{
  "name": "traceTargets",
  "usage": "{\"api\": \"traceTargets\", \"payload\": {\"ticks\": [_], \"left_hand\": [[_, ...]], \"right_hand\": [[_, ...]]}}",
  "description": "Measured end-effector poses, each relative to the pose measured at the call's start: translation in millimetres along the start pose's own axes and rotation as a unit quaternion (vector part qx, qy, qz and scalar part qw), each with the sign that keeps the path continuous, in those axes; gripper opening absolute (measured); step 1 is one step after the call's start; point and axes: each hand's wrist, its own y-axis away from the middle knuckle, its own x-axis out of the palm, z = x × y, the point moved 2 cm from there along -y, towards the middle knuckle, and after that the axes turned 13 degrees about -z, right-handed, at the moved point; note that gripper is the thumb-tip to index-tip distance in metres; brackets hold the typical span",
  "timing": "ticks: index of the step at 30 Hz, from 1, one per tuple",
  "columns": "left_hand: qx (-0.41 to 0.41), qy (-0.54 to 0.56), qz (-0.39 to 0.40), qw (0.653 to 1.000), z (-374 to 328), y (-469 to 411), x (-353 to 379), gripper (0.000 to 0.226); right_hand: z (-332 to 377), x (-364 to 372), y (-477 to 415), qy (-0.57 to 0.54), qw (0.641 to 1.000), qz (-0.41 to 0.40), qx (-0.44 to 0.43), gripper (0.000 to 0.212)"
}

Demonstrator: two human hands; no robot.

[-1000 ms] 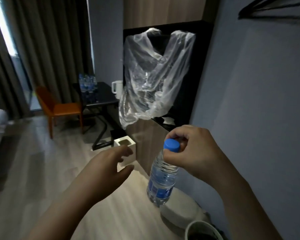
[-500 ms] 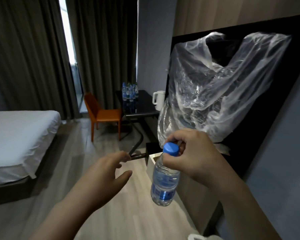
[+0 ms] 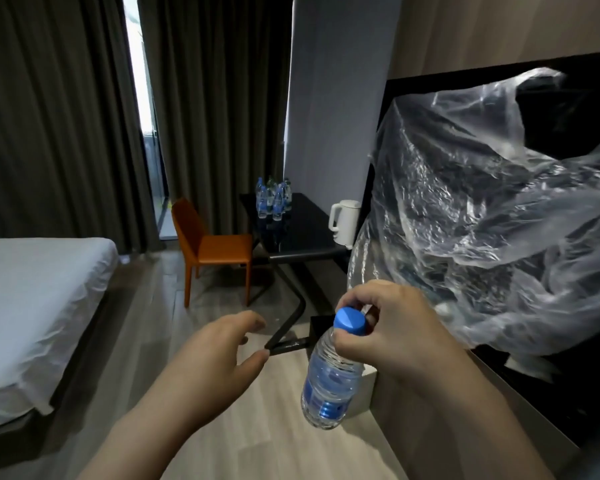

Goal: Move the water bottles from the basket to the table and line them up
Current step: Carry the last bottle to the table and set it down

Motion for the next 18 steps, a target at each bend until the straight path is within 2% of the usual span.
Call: {"api": "traceTargets", "payload": {"ticks": [7, 18], "left_hand": [[-0.004, 0.017, 0.022, 1.0, 66.8, -86.2, 20.3, 0.034], [-0.016, -0.012, 0.014, 1.0, 158.9, -260.3, 73.3, 0.036]], "right_hand": [[-10.9, 76.0, -86.7, 0.019, 1.0, 0.011, -0.001, 0.02], [-63.8, 183.2, -248.0, -0.003, 1.0, 0.024, -0.005, 0.017]]}}
